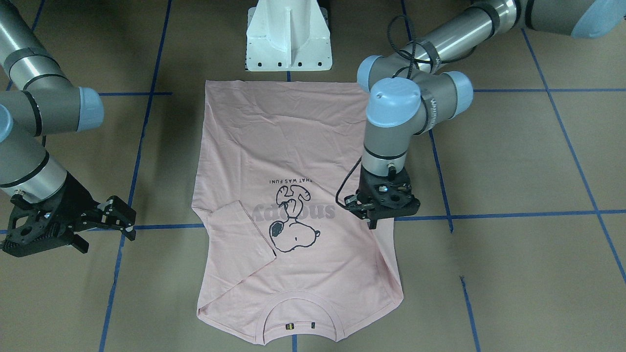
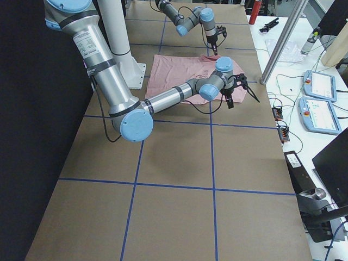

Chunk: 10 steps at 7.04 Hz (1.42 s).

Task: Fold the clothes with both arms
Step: 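Fold that sleeve inward toward the shirt center with the left gripper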

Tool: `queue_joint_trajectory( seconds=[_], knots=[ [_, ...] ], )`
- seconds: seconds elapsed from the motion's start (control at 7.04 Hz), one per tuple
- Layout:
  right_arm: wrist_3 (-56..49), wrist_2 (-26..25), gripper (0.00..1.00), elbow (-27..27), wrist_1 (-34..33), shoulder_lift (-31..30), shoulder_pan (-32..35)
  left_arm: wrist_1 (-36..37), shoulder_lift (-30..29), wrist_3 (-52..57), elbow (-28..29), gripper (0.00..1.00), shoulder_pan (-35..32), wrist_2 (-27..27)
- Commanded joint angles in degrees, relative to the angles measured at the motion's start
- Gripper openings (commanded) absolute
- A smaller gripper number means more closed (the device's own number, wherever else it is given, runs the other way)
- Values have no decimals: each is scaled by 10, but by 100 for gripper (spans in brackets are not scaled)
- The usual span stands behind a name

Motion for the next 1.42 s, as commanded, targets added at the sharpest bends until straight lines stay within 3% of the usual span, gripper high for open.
queue_joint_trajectory(
  seconds=[0.0,0.14,0.43,0.71,0.99,1.28],
  knots=[
    [0,0,100,1,0,0,-1,6,-74,-35,92,0,20,6],
    [0,0,100,1,0,0,-1,2,-67,-6,89,99,20,5],
    [24,3,100,6,-3,1,-1,-4,-30,48,8,100,20,-1],
    [165,-8,100,91,-13,-33,-53,-7,61,58,-139,100,21,-31],
    [274,-135,100,238,-103,-87,-182,-71,164,52,-267,100,69,-34],
    [418,-283,100,380,-119,-191,-349,-76,218,31,-336,100,116,-32]
  ],
)
